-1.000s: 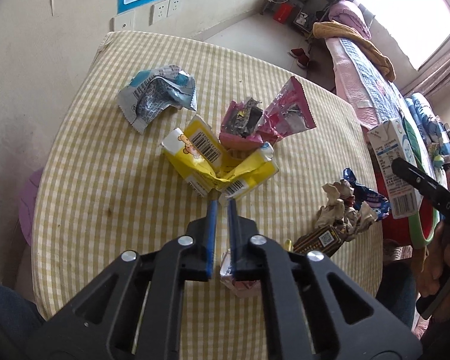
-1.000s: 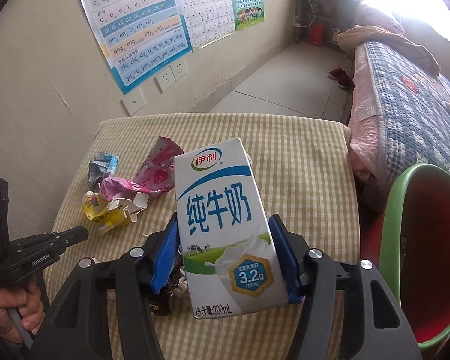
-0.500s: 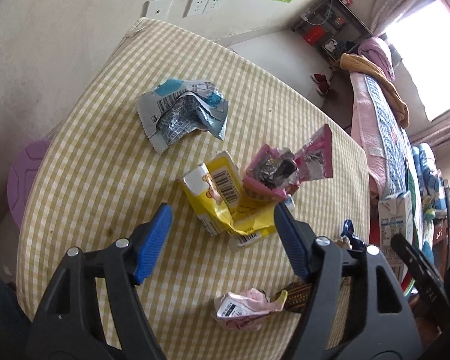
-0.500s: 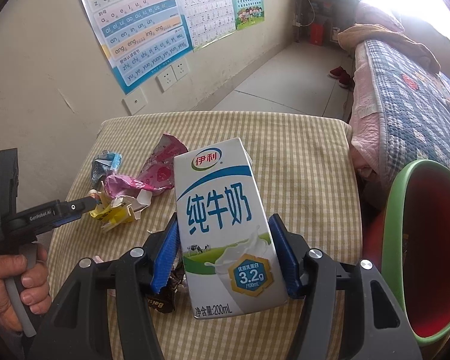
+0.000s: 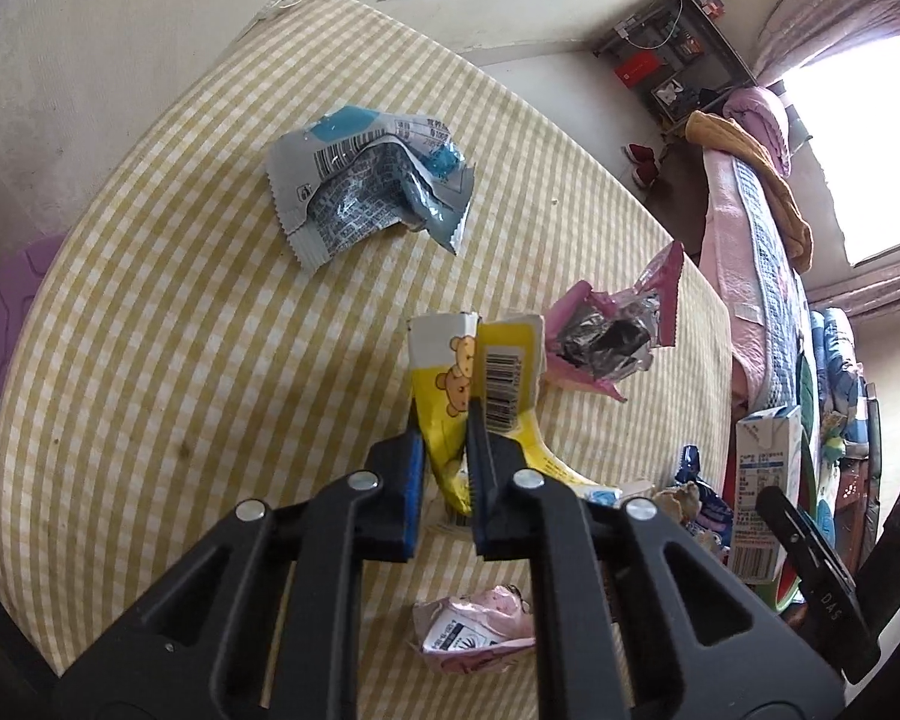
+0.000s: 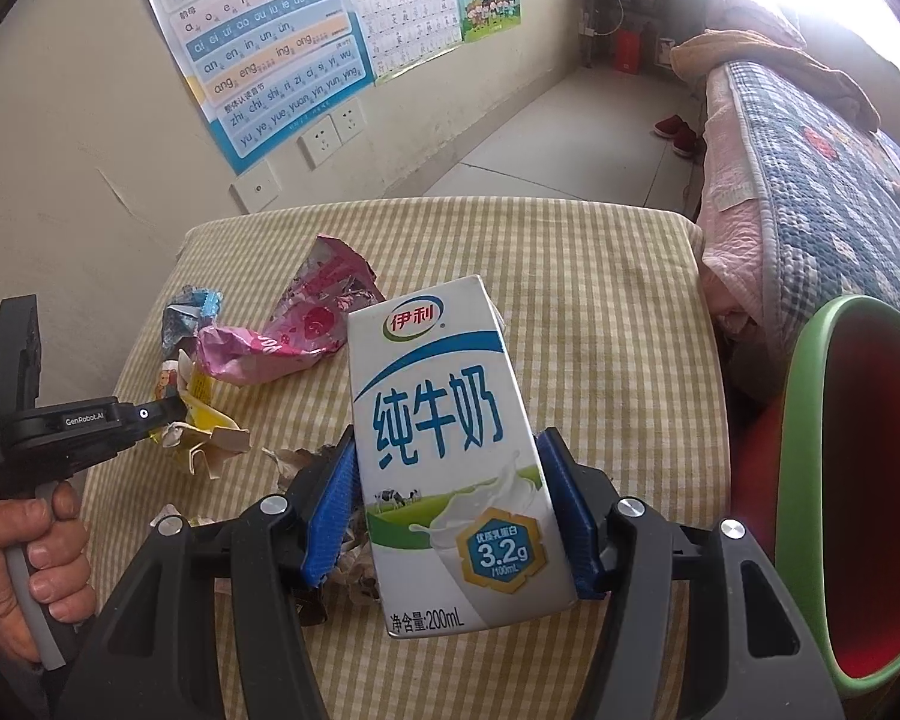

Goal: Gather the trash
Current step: 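Grasp the yellow juice box with the left tool, then carry the juice box and milk carton over the red bucket and open both tools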

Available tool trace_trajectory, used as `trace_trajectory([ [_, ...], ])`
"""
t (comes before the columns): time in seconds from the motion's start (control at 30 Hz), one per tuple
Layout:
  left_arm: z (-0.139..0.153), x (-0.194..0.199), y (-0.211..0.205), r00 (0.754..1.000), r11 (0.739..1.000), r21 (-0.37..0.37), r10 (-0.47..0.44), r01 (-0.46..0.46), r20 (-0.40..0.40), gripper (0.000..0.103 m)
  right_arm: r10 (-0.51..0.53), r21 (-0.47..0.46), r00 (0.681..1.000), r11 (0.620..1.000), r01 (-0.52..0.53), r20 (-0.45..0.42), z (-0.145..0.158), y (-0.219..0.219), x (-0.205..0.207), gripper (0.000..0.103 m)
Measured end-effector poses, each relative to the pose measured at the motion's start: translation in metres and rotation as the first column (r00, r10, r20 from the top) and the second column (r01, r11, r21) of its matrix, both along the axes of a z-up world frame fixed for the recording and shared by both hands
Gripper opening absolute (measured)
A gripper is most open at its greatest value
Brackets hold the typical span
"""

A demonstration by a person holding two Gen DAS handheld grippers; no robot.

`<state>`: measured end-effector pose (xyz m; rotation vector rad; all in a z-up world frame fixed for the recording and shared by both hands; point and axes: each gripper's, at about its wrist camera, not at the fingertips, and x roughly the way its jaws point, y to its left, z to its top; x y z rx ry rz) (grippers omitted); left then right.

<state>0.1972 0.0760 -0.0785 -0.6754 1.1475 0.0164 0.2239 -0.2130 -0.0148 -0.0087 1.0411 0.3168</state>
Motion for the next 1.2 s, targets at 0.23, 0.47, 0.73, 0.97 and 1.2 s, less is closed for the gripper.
trace_trajectory([
  [0.23, 0.031, -0.02, -0.005, 0.998, 0.997, 0.075, -0.037, 0.033, 0.052, 0.012, 0.001, 0.019, 0.999, 1.0, -0.002, 0.04, 0.019, 0.002, -0.015, 0.057],
  [0.47, 0.061, -0.039, -0.012, 0.993, 0.992, 0.115, -0.067, 0.056, 0.096, 0.012, -0.005, 0.042, 0.997, 0.999, 0.002, 0.081, 0.041, -0.001, -0.038, 0.057],
  [0.73, 0.1, -0.046, -0.051, 0.977, 0.981, 0.16, -0.137, 0.111, 0.164, 0.012, -0.05, 0.074, 0.989, 0.996, 0.04, 0.14, 0.068, -0.025, -0.062, 0.057],
  [0.97, 0.125, -0.047, -0.096, 0.953, 0.964, 0.194, -0.22, 0.18, 0.21, 0.012, -0.132, 0.11, 0.974, 0.988, 0.113, 0.184, 0.088, -0.066, -0.079, 0.057],
  [1.2, 0.142, -0.041, -0.151, 0.917, 0.937, 0.214, -0.324, 0.276, 0.235, 0.012, -0.233, 0.149, 0.95, 0.967, 0.205, 0.208, 0.097, -0.117, -0.089, 0.057],
])
